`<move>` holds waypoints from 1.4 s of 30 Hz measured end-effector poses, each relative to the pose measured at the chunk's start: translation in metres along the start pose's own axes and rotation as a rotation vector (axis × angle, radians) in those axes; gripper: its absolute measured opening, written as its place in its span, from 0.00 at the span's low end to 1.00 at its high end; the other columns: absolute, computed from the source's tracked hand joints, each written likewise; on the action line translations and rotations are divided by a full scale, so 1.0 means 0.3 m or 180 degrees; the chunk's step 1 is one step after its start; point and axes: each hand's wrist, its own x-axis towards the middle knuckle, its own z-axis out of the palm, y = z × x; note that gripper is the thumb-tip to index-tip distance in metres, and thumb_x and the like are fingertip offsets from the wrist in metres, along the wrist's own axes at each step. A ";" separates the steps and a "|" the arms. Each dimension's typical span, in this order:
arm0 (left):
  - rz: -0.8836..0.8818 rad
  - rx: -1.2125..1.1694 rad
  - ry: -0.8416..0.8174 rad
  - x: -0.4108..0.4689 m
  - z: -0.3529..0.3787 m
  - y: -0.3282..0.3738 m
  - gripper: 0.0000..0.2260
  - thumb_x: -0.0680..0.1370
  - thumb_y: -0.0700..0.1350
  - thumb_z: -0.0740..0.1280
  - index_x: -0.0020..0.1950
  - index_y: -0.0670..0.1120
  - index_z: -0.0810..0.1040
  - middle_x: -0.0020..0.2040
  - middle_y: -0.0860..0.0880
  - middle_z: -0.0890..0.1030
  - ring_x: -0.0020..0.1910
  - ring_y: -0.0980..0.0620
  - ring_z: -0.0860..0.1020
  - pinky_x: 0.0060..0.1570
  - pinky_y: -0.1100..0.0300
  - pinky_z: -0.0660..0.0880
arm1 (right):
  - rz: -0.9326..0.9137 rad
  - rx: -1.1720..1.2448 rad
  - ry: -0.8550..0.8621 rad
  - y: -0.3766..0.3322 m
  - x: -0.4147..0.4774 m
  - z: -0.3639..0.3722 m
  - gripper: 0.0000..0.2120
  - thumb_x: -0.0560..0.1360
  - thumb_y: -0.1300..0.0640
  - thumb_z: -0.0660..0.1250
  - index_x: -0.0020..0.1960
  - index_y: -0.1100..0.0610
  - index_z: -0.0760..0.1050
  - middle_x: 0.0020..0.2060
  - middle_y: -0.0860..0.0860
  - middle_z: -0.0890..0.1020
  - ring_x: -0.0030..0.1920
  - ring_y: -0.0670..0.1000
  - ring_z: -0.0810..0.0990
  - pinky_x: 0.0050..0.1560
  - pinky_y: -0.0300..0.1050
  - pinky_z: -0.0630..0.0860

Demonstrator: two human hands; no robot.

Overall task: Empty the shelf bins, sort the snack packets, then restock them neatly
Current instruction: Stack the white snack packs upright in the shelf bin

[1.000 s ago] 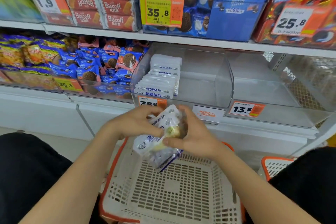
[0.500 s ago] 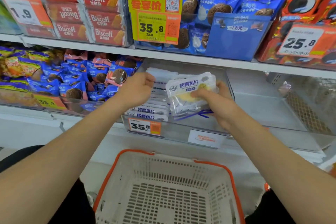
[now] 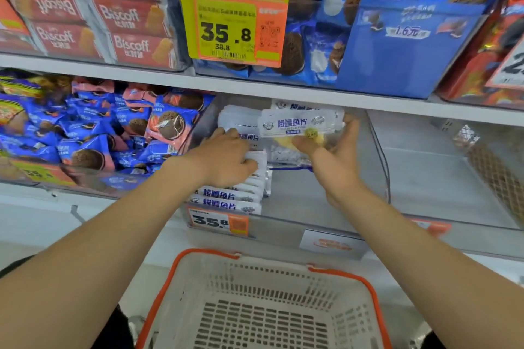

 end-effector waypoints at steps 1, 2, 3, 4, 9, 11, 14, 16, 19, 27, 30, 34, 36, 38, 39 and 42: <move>0.0079 -0.0102 -0.0007 -0.012 -0.006 -0.002 0.11 0.84 0.54 0.59 0.55 0.47 0.74 0.57 0.44 0.71 0.63 0.41 0.69 0.66 0.46 0.69 | 0.0021 0.0020 -0.0101 0.004 0.000 0.007 0.32 0.73 0.68 0.77 0.65 0.49 0.64 0.58 0.52 0.83 0.57 0.50 0.86 0.61 0.59 0.82; 0.0175 -0.0224 0.0011 -0.026 -0.013 -0.005 0.10 0.84 0.52 0.59 0.56 0.47 0.75 0.56 0.45 0.72 0.61 0.43 0.71 0.65 0.47 0.70 | 0.0023 0.0028 -0.0199 0.006 -0.001 0.016 0.31 0.73 0.68 0.77 0.65 0.50 0.63 0.58 0.52 0.83 0.57 0.50 0.86 0.61 0.59 0.82; 0.0230 -0.0305 -0.0011 -0.037 -0.016 -0.010 0.08 0.84 0.50 0.60 0.55 0.48 0.75 0.54 0.47 0.73 0.58 0.45 0.73 0.61 0.49 0.72 | 0.0017 0.0008 -0.0281 0.008 0.000 0.025 0.31 0.74 0.68 0.77 0.66 0.50 0.63 0.58 0.52 0.83 0.57 0.50 0.86 0.61 0.58 0.83; 0.0295 -0.0375 0.0003 -0.049 -0.018 -0.015 0.05 0.83 0.48 0.60 0.51 0.50 0.75 0.51 0.49 0.75 0.54 0.46 0.74 0.55 0.51 0.72 | 0.0004 0.0008 -0.0340 0.005 -0.001 0.034 0.31 0.74 0.68 0.77 0.66 0.51 0.63 0.58 0.52 0.83 0.57 0.50 0.86 0.60 0.57 0.83; 0.0165 -0.0481 0.0114 -0.078 -0.015 -0.042 0.10 0.84 0.48 0.62 0.45 0.46 0.74 0.43 0.51 0.78 0.45 0.47 0.75 0.40 0.54 0.66 | 0.0191 0.0046 -0.0630 0.008 -0.006 0.029 0.30 0.75 0.68 0.76 0.68 0.53 0.64 0.59 0.52 0.84 0.58 0.51 0.85 0.53 0.46 0.84; 0.0027 -0.0522 0.0260 -0.081 -0.006 -0.047 0.10 0.84 0.52 0.65 0.55 0.45 0.76 0.51 0.51 0.80 0.50 0.46 0.77 0.46 0.53 0.71 | 0.0338 -0.0583 -0.1170 0.016 -0.010 0.010 0.29 0.74 0.66 0.78 0.66 0.53 0.66 0.57 0.50 0.85 0.56 0.49 0.86 0.48 0.40 0.83; -0.0140 -0.0761 0.0484 -0.093 0.006 -0.039 0.26 0.81 0.53 0.71 0.70 0.42 0.64 0.61 0.42 0.78 0.60 0.41 0.77 0.54 0.51 0.74 | 0.0559 -0.1046 -0.1549 0.045 -0.029 0.000 0.29 0.72 0.67 0.79 0.66 0.55 0.68 0.54 0.48 0.86 0.51 0.44 0.86 0.47 0.36 0.82; -0.0030 -0.0964 0.0651 -0.104 -0.001 -0.028 0.41 0.79 0.50 0.74 0.82 0.44 0.52 0.75 0.39 0.69 0.70 0.41 0.72 0.65 0.51 0.72 | 0.0522 -0.1213 -0.1465 0.045 -0.032 0.006 0.30 0.71 0.64 0.81 0.66 0.53 0.69 0.55 0.47 0.85 0.53 0.45 0.86 0.51 0.39 0.83; 0.0319 -0.0773 0.0543 -0.110 -0.005 -0.026 0.39 0.80 0.48 0.71 0.85 0.53 0.52 0.84 0.45 0.54 0.82 0.48 0.58 0.74 0.54 0.62 | 0.0656 -0.1409 -0.1623 0.038 -0.029 0.027 0.33 0.72 0.60 0.80 0.69 0.48 0.65 0.57 0.45 0.84 0.56 0.44 0.84 0.56 0.45 0.82; -0.0069 0.0100 0.0496 -0.105 0.018 0.011 0.26 0.85 0.56 0.55 0.78 0.43 0.65 0.82 0.41 0.61 0.77 0.39 0.65 0.73 0.43 0.68 | 0.0986 -0.0828 -0.1433 0.033 -0.027 0.118 0.23 0.86 0.41 0.50 0.77 0.46 0.67 0.70 0.50 0.78 0.66 0.49 0.80 0.67 0.52 0.77; 0.0080 0.0132 0.0202 -0.081 0.019 0.015 0.37 0.83 0.58 0.55 0.86 0.48 0.43 0.86 0.47 0.42 0.85 0.44 0.45 0.82 0.42 0.49 | 0.0869 -0.1280 -0.1794 0.053 -0.025 0.150 0.25 0.87 0.45 0.52 0.83 0.43 0.55 0.76 0.40 0.66 0.76 0.48 0.67 0.78 0.52 0.64; 0.0051 -0.0213 -0.0223 -0.051 -0.001 0.024 0.49 0.71 0.67 0.56 0.85 0.50 0.38 0.86 0.50 0.45 0.84 0.46 0.45 0.81 0.41 0.49 | 0.1570 -0.0518 -0.2188 0.055 0.003 0.106 0.34 0.79 0.51 0.64 0.81 0.43 0.55 0.71 0.49 0.77 0.61 0.48 0.81 0.65 0.49 0.75; 0.0049 -0.0201 -0.0133 -0.038 -0.013 0.019 0.50 0.72 0.68 0.61 0.86 0.49 0.43 0.83 0.49 0.53 0.82 0.43 0.51 0.80 0.44 0.55 | 0.1799 -0.0354 -0.2200 0.058 0.012 0.083 0.48 0.64 0.60 0.68 0.80 0.43 0.55 0.64 0.54 0.81 0.48 0.49 0.83 0.50 0.47 0.78; 0.0097 -0.0241 -0.0149 -0.027 -0.023 0.005 0.47 0.73 0.64 0.67 0.85 0.50 0.48 0.82 0.50 0.54 0.82 0.44 0.52 0.79 0.47 0.57 | 0.1564 -0.0961 -0.2228 0.090 0.031 0.076 0.51 0.55 0.66 0.70 0.76 0.48 0.59 0.61 0.59 0.82 0.48 0.51 0.81 0.45 0.48 0.76; 0.0111 -0.0293 -0.0204 -0.020 -0.029 -0.004 0.47 0.73 0.62 0.70 0.85 0.51 0.49 0.82 0.51 0.53 0.82 0.46 0.53 0.79 0.48 0.58 | 0.1391 -0.1217 -0.2307 0.098 0.034 0.079 0.48 0.56 0.69 0.72 0.73 0.50 0.62 0.60 0.60 0.82 0.49 0.52 0.82 0.44 0.50 0.78; -0.0003 -0.0471 -0.0600 0.011 -0.050 -0.035 0.47 0.72 0.54 0.75 0.82 0.53 0.49 0.79 0.51 0.63 0.74 0.48 0.67 0.72 0.52 0.70 | 0.1095 -0.1708 -0.2295 0.135 0.049 0.095 0.46 0.55 0.67 0.79 0.71 0.52 0.69 0.55 0.54 0.85 0.53 0.52 0.86 0.48 0.52 0.86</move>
